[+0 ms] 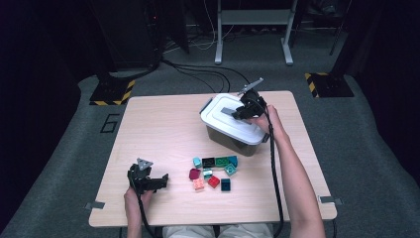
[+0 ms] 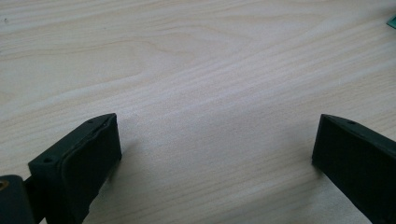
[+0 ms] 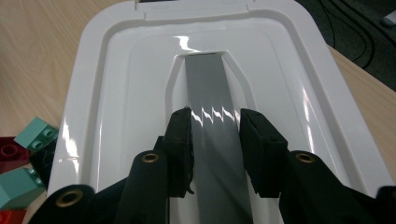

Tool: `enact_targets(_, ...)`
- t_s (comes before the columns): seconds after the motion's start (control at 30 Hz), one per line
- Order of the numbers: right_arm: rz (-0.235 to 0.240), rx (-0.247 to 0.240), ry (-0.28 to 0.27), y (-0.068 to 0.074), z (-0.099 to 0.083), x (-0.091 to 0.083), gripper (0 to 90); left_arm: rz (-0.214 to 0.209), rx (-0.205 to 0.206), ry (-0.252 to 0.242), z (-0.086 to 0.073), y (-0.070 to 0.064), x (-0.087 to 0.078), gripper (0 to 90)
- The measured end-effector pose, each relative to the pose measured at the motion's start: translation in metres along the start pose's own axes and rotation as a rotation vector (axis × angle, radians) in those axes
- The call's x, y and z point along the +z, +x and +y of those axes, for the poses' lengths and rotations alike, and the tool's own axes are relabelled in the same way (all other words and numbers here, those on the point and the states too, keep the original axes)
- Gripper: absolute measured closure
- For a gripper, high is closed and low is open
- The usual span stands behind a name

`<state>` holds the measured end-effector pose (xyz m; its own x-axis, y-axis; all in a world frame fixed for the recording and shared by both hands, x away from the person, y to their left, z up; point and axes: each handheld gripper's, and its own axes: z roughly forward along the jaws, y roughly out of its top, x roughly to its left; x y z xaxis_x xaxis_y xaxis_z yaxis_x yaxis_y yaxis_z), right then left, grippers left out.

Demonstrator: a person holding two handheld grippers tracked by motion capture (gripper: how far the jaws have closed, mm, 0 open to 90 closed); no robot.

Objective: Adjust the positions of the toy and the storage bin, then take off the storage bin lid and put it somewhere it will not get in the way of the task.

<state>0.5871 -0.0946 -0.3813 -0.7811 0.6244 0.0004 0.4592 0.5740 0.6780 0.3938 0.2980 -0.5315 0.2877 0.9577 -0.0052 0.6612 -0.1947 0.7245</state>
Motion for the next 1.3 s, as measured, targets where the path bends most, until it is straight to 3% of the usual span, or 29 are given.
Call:
enact_targets(0.4, 0.01, -0.019, -0.037, 0.0, -0.006, -0.002, 66.9, 0.0, 0.0, 0.0, 0.0, 0.0, 0.0, 1.1)
enact_targets(1.1, 0.0, -0.03, -0.034, 0.002, -0.005, -0.004, 67.0, 0.0, 0.001, 0.0, 0.0, 0.0, 0.0, 1.0)
enact_targets(1.3, -0.008, -0.027, -0.081, 0.004, -0.003, -0.015, 67.0, -0.001, -0.001, 0.003, 0.0, 0.0, 0.0, 1.1)
